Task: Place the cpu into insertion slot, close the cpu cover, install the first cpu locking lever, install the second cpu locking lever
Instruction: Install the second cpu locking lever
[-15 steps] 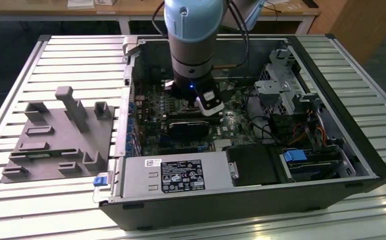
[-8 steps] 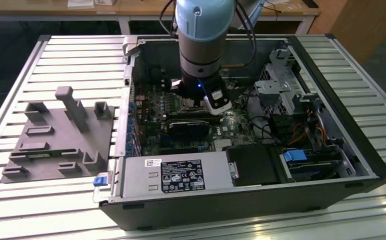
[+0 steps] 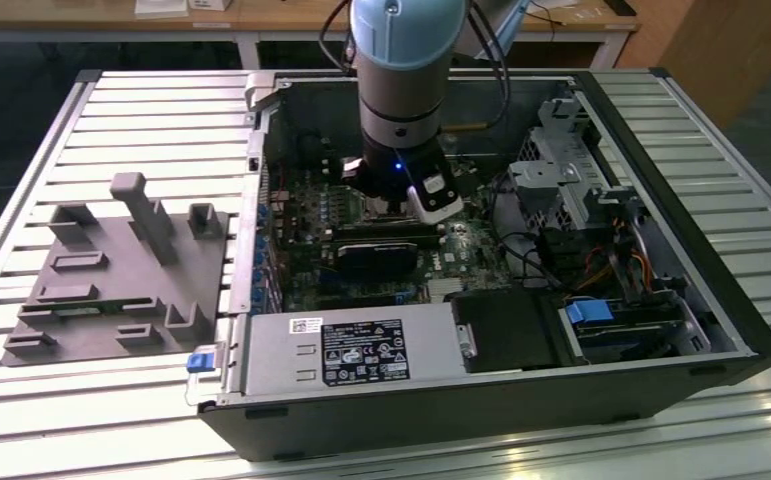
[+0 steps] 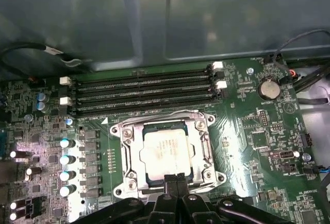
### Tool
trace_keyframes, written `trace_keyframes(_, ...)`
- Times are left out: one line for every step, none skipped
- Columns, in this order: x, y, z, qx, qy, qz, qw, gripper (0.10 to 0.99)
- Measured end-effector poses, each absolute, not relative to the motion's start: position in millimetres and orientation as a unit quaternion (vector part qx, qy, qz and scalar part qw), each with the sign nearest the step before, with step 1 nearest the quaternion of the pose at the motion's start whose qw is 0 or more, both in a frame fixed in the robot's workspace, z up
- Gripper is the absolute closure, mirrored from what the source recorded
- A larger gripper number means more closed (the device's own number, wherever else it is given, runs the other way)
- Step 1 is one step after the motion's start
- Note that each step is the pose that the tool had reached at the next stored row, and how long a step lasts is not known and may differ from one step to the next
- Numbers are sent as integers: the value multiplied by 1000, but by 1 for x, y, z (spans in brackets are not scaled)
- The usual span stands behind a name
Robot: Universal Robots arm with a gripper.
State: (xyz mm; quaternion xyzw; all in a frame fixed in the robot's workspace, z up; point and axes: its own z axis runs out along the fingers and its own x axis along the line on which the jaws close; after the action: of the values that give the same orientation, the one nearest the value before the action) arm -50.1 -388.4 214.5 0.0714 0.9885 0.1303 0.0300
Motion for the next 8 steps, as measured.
trace_keyframes(-50, -387, 215, 71, 989, 125, 30, 980)
trace_keyframes(-50, -386, 214, 71, 990, 120, 31, 980)
trace_keyframes(-50, -385, 214, 71, 990, 115, 31, 980)
trace_keyframes(-50, -384, 214, 71, 991, 110, 31, 980)
trace_keyframes(-50, -382, 215, 71, 991, 105, 32, 980)
trace_keyframes(-50, -381, 215, 70, 992, 100, 32, 980)
trace_keyframes(-50, -380, 214, 70, 993, 94, 33, 980)
trace_keyframes(-50, -379, 214, 70, 993, 88, 33, 980)
